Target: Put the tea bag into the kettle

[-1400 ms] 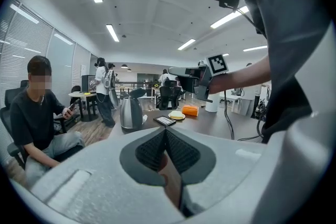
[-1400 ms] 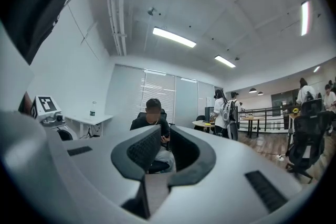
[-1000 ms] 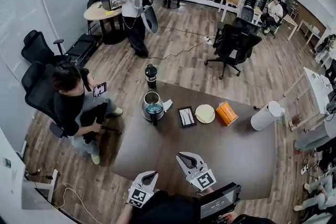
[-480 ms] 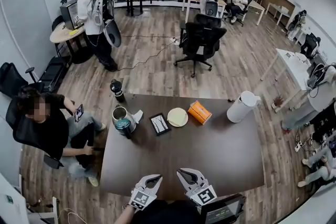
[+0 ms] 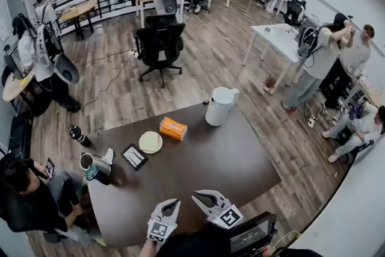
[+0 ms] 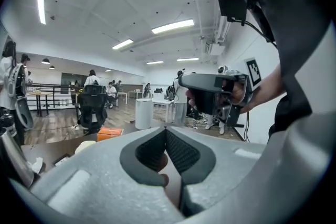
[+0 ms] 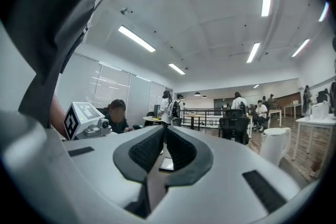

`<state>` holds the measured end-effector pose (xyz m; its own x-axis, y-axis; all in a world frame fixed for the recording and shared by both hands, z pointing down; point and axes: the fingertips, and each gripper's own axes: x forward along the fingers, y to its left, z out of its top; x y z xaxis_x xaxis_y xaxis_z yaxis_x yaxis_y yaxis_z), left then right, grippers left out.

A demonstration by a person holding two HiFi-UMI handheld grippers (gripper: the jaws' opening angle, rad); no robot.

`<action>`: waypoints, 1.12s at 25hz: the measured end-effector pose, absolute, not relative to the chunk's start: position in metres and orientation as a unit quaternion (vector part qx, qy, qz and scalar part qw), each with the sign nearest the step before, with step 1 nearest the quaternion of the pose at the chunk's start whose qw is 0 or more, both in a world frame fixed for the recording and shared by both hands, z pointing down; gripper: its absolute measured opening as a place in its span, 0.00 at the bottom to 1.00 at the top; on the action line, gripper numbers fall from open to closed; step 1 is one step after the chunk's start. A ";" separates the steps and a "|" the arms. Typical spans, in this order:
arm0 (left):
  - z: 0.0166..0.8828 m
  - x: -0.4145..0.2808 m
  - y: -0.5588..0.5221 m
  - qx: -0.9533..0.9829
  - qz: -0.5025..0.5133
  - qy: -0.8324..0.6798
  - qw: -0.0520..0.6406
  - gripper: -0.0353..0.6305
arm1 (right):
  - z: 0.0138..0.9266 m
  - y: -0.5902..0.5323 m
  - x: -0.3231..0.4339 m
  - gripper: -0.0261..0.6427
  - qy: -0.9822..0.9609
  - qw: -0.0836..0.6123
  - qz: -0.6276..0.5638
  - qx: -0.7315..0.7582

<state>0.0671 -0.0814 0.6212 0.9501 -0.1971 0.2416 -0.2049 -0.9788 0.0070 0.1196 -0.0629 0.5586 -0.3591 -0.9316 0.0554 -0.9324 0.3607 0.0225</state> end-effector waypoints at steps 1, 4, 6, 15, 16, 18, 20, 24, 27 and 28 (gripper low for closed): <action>0.621 0.078 -0.080 0.989 0.118 -0.093 0.014 0.06 | 0.559 -0.061 0.131 0.08 -0.818 0.027 0.008 0.575; 0.618 0.109 -0.068 0.991 0.118 -0.056 0.006 0.06 | 0.552 -0.048 0.161 0.08 -0.793 0.012 -0.001 0.609; 0.618 0.128 -0.057 0.992 0.120 -0.032 0.005 0.06 | 0.554 -0.033 0.178 0.08 -0.779 0.013 0.000 0.627; 0.612 0.230 -0.021 0.994 0.109 0.033 -0.004 0.06 | 0.570 0.014 0.271 0.07 -0.728 0.012 0.018 0.685; 0.614 0.239 -0.018 0.993 0.109 0.033 -0.003 0.06 | 0.573 0.017 0.279 0.07 -0.728 0.013 0.019 0.685; 0.618 0.257 -0.013 0.993 0.110 0.030 -0.005 0.06 | 0.578 0.020 0.293 0.06 -0.732 0.015 0.019 0.681; 0.621 0.270 -0.011 0.993 0.115 0.015 0.003 0.06 | 0.584 0.021 0.305 0.06 -0.739 0.016 0.020 0.673; 0.629 0.290 -0.012 0.992 0.123 -0.030 0.015 0.06 | 0.594 0.022 0.329 0.05 -0.757 0.017 0.022 0.653; 0.632 0.299 -0.011 0.987 0.149 -0.062 0.018 0.06 | 0.599 0.024 0.346 0.05 -0.769 0.018 0.023 0.639; 0.632 0.301 -0.007 0.987 0.147 -0.069 0.021 0.06 | 0.599 0.026 0.351 0.05 -0.772 0.018 0.022 0.635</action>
